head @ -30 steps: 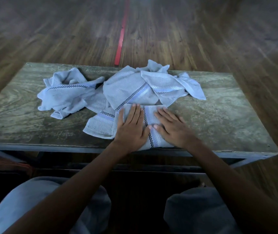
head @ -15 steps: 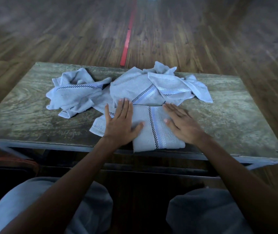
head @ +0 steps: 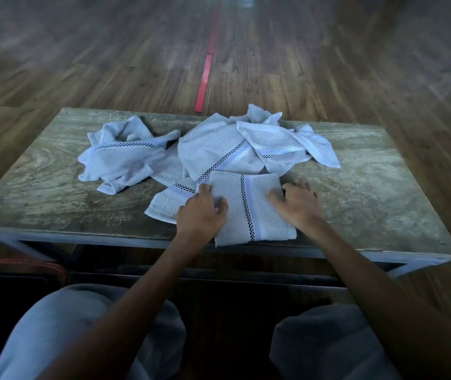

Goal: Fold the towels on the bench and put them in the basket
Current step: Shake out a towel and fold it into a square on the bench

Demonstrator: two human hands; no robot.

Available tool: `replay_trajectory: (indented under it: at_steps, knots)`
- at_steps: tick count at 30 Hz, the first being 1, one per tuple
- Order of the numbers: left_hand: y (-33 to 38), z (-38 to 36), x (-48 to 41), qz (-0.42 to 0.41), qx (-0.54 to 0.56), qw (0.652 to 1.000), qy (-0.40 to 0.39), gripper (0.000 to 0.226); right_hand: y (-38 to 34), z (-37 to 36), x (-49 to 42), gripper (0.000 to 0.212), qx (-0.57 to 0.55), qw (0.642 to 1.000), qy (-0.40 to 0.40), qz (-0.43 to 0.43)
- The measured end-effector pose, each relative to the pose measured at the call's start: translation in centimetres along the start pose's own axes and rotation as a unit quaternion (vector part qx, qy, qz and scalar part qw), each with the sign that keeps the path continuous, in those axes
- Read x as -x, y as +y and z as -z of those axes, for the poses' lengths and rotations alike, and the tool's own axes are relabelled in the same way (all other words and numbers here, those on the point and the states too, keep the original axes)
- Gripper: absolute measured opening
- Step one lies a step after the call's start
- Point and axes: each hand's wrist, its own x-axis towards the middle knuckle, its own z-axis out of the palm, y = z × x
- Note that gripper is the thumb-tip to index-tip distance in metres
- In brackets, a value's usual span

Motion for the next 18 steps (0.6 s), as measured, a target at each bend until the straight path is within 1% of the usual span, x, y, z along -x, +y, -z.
replay_trajectory:
  at_steps: [2, 4, 8, 11, 13, 15, 18]
  knots:
    - [0.6, 0.0, -0.1, 0.016, 0.016, 1.000, -0.018, 0.044, -0.2, -0.4, 0.1, 0.056, -0.015, 1.000, -0.001, -0.006]
    - [1.1, -0.1, -0.3, 0.034, 0.044, 0.998, -0.033, 0.045, -0.2, -0.7, 0.0, 0.053, -0.068, 0.997, -0.011, -0.027]
    - [1.9, -0.3, 0.1, 0.048, 0.170, 0.984, -0.018, 0.040, -0.2, -0.4, -0.3, 0.047, -0.195, 0.977, -0.024, -0.076]
    - [2.5, -0.1, 0.7, 0.055, 0.282, 0.958, -0.006, 0.039, -0.3, 0.1, 0.2, 0.036, -0.303, 0.950, -0.024, -0.068]
    - [2.9, 0.2, 1.1, 0.060, 0.343, 0.938, 0.007, 0.040, -0.4, 0.6, 1.2, 0.027, -0.384, 0.921, -0.003, -0.062]
    - [3.1, 0.5, 1.8, 0.063, 0.373, 0.925, 0.022, 0.040, -0.7, 1.1, 2.7, 0.022, -0.441, 0.895, 0.007, -0.065]
    - [3.1, 1.0, 3.3, 0.074, 0.396, 0.915, 0.031, 0.044, -1.3, 1.7, 4.8, 0.022, -0.481, 0.875, 0.030, -0.050]
